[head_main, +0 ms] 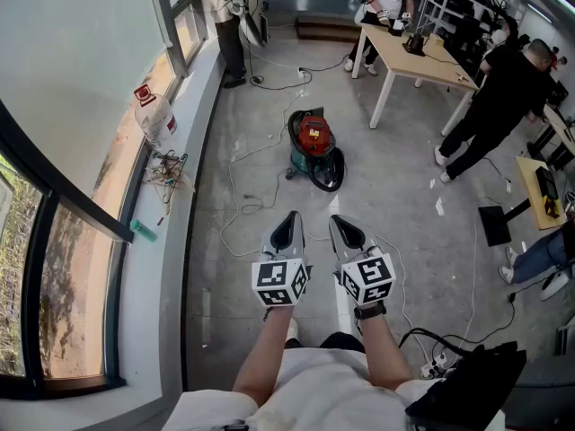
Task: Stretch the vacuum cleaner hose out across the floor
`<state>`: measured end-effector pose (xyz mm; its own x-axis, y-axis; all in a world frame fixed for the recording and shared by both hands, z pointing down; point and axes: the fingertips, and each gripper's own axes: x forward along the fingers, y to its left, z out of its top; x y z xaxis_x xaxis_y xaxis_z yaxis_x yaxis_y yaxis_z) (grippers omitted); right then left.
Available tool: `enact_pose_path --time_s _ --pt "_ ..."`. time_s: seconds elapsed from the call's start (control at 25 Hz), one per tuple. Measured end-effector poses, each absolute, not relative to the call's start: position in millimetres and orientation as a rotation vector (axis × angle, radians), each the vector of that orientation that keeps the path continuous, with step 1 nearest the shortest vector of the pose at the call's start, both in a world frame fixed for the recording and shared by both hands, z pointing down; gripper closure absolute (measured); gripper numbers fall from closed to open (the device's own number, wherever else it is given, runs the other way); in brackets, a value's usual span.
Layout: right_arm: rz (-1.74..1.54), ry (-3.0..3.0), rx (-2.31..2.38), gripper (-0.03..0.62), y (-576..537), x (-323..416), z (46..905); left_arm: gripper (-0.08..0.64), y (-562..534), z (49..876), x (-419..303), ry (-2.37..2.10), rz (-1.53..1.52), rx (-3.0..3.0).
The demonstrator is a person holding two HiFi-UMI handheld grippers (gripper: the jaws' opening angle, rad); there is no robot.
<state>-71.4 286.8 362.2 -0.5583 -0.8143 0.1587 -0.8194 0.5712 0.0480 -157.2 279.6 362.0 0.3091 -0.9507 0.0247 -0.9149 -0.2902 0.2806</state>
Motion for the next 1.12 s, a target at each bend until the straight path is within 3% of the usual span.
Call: enact_pose_path --time_s 0.52,0.92,1.12 --pt "0.096 -2.620 1.311 0.592 174.0 -113.9 396.0 0.557 174.8 403.1 -214.9 -1.746 -0.178 2.207" --pt "0.039 -2.743 1.325 0.592 -0.4 -85.9 348.2 0.557 18.0 350.2 -162.5 -1.834 -0.107 2.403" --pt "0.120 -2.719 1.352 0.592 -54.8 -63.3 364.8 0.557 -32.4 364.0 -142.7 -1.826 -0.040 2.401"
